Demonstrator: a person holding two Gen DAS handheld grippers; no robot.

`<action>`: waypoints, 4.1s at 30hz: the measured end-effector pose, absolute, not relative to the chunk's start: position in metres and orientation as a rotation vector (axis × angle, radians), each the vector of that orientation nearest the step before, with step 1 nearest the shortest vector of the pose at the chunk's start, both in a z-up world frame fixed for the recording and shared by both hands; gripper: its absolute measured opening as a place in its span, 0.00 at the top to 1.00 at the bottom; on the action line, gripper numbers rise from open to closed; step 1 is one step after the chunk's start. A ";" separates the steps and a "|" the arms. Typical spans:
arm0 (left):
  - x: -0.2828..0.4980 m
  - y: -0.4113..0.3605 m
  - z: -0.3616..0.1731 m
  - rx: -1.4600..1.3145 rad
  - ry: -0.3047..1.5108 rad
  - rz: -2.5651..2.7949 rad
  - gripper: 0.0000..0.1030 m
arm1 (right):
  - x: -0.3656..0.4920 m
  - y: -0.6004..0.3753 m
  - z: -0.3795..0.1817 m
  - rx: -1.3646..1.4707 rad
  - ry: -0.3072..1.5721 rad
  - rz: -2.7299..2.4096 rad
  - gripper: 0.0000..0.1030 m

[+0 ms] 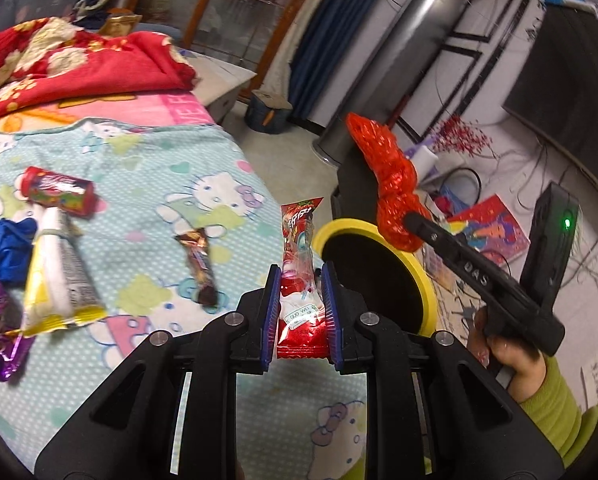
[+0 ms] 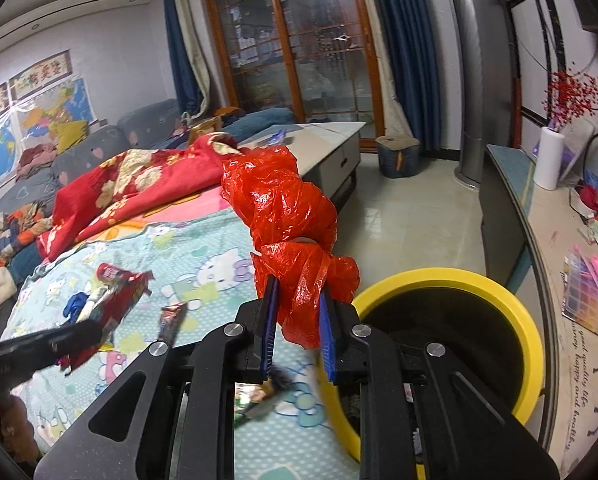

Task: Collect trash
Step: 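Carry the red-white wrapper and red bag over the yellow bin, then open both tools over the bin to drop the wrapper and bag, then move both tools back over the remaining trash on the bed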

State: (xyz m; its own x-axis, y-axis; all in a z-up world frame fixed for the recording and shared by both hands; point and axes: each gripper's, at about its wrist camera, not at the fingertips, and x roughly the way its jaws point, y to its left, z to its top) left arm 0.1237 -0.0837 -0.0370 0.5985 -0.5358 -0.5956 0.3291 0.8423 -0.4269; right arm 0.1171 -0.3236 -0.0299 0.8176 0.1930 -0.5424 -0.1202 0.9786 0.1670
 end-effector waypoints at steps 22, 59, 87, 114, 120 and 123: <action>0.116 -0.186 -0.037 -0.059 0.760 -0.685 0.85 | 0.110 -0.401 -0.032 0.170 0.565 -0.036 0.82; 0.156 -0.288 -0.081 0.101 0.830 -0.719 0.85 | 0.113 -0.483 -0.079 0.296 0.692 -0.118 0.82; 0.141 -0.242 -0.044 0.013 0.666 -0.628 0.11 | 0.105 -0.464 -0.055 0.278 0.618 -0.115 0.39; 0.144 -0.147 -0.018 -0.127 0.581 -0.441 0.11 | 0.105 -0.397 -0.035 0.194 0.603 0.011 0.39; 0.143 -0.127 -0.015 -0.153 0.568 -0.408 0.11 | 0.104 -0.377 -0.033 0.167 0.605 0.051 0.39; 0.143 -0.116 -0.012 -0.171 0.561 -0.388 0.11 | 0.104 -0.366 -0.031 0.151 0.604 0.073 0.39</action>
